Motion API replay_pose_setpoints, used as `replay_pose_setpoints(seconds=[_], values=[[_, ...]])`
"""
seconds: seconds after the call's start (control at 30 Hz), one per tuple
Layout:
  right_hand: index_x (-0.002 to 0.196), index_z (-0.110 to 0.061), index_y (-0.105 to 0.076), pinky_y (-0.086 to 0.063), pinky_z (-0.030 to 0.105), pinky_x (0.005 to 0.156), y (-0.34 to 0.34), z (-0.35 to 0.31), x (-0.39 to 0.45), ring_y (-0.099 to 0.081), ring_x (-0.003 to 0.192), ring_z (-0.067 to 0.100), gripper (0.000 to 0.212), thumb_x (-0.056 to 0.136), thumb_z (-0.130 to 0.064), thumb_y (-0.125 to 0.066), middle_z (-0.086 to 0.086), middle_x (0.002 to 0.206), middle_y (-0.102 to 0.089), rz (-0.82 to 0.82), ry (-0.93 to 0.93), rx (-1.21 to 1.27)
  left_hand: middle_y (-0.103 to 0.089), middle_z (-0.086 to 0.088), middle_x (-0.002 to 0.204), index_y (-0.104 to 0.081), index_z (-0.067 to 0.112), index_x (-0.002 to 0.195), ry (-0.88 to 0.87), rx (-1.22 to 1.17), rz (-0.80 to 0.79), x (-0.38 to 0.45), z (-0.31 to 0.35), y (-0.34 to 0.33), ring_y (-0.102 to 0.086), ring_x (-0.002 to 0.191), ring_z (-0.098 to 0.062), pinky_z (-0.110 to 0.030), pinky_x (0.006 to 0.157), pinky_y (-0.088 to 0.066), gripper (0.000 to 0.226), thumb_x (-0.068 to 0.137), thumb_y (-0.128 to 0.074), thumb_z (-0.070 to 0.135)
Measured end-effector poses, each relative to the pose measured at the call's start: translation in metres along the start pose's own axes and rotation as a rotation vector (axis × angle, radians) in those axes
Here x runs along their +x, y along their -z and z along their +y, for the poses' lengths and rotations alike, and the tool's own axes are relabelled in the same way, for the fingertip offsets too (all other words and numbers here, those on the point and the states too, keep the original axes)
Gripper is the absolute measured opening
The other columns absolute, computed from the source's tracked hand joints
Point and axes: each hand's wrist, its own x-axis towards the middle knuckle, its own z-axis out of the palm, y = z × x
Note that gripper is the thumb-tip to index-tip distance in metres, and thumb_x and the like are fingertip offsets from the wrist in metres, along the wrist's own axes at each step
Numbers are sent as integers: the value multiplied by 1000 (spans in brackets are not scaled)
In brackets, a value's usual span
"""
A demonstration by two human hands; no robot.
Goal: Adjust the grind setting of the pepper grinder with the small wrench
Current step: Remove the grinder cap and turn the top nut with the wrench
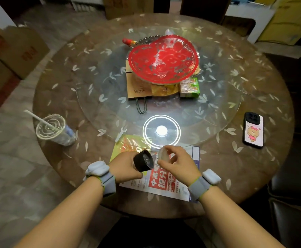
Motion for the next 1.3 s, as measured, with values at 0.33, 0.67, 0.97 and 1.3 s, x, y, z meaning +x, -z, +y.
replay_pose_setpoints(seconds=[0.33, 0.67, 0.97, 1.3], values=[[132, -23, -40, -52, 34, 83, 0, 39, 4, -59, 105, 22, 59, 82, -47, -63, 0, 127, -52, -180, 9, -634, -64, -3, 78, -60, 17, 83, 24, -71, 99, 5, -5, -6, -62, 75, -23, -37, 67, -51, 27, 61, -73, 22], [136, -20, -44, -49, 33, 91, -7, 90, 15, -58, 112, 21, 67, 80, -50, -64, 3, 127, -59, 19, 175, -403, -66, 3, 84, -64, 22, 90, -50, 41, 191, 28, 0, -46, -61, 76, -19, -33, 66, -52, 28, 65, -76, 31], [130, -16, -49, -47, 32, 88, -24, 124, 21, -57, 104, 21, 62, 81, -50, -64, 4, 120, -61, 91, 398, -502, -62, 4, 69, -59, 24, 74, -273, -32, 473, 14, -1, -67, -59, 65, -17, -33, 56, -47, 22, 55, -69, 31], [126, -16, -53, -35, 27, 84, -29, 131, 17, -55, 104, 26, 59, 77, -48, -60, 5, 115, -62, 185, 494, -499, -68, -11, 79, -68, 3, 87, -525, 39, 814, -21, -11, -96, -63, 73, -35, -44, 61, -51, 44, 55, -63, 32]])
